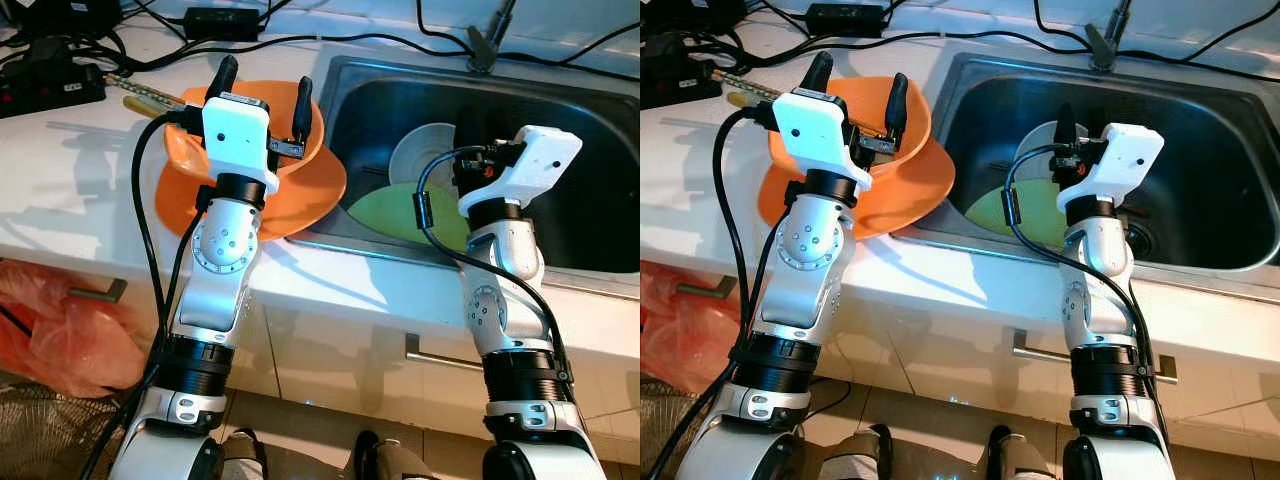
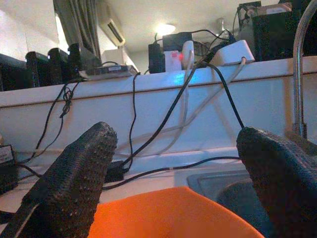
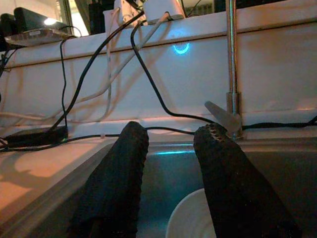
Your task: Kitchen organization
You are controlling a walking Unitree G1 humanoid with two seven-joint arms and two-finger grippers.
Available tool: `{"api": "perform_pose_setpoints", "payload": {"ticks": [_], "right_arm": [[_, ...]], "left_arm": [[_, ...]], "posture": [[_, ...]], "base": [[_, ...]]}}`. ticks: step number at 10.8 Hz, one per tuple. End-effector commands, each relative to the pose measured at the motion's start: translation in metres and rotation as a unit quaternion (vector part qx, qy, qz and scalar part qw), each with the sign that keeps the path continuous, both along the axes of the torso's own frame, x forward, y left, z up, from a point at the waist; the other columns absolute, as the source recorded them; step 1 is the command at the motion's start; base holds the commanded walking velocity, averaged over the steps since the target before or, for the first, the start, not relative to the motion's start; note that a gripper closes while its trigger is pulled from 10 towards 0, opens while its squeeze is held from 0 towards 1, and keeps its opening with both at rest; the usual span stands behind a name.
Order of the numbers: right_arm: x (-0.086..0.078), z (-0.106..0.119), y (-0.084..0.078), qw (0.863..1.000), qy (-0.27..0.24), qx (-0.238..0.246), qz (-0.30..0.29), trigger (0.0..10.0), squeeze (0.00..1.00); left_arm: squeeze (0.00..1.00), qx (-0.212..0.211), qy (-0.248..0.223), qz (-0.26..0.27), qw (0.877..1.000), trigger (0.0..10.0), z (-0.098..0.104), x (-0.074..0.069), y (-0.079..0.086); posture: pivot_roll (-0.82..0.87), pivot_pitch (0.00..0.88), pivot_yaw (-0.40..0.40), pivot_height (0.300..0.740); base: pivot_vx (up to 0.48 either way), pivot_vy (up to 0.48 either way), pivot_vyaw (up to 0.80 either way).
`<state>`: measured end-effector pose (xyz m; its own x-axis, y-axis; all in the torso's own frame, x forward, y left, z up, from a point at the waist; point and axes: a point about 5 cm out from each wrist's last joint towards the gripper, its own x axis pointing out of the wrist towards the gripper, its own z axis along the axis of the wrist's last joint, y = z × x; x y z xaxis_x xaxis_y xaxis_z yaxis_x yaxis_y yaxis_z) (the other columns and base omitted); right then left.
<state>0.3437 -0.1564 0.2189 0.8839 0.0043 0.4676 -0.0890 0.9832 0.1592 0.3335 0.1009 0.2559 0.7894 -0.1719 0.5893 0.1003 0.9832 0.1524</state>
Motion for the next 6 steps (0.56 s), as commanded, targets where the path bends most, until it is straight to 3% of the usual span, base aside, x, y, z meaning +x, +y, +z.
{"api": "perform_pose_setpoints", "payload": {"ticks": [1, 5, 6], "right_arm": [[-0.0012, 0.0034, 0.0002, 1.000, -0.008, 0.002, 0.001, 10.0, 0.00], [-0.0010, 0.0010, 0.0000, 1.000, -0.003, 0.001, 0.001, 10.0, 0.00], [-0.0009, 0.0005, 0.0000, 1.000, -0.002, 0.001, 0.002, 10.0, 0.00]], "left_arm": [[0.00, -0.004, -0.010, 0.001, 1.000, 10.0, 0.0053, -0.0016, -0.0005], [0.00, -0.010, -0.010, 0.001, 1.000, 10.0, 0.0057, -0.0025, -0.0007], [0.00, -0.011, -0.011, 0.002, 1.000, 10.0, 0.0060, -0.0036, -0.0011]], "posture": [[0.11, 0.161, -0.012, 0.740], [0.11, 0.165, -0.016, 0.740], [0.11, 0.165, -0.018, 0.740]], "base": [[-0.251, 0.000, 0.00], [-0.282, 0.000, 0.00], [0.000, 0.000, 0.00]]}}
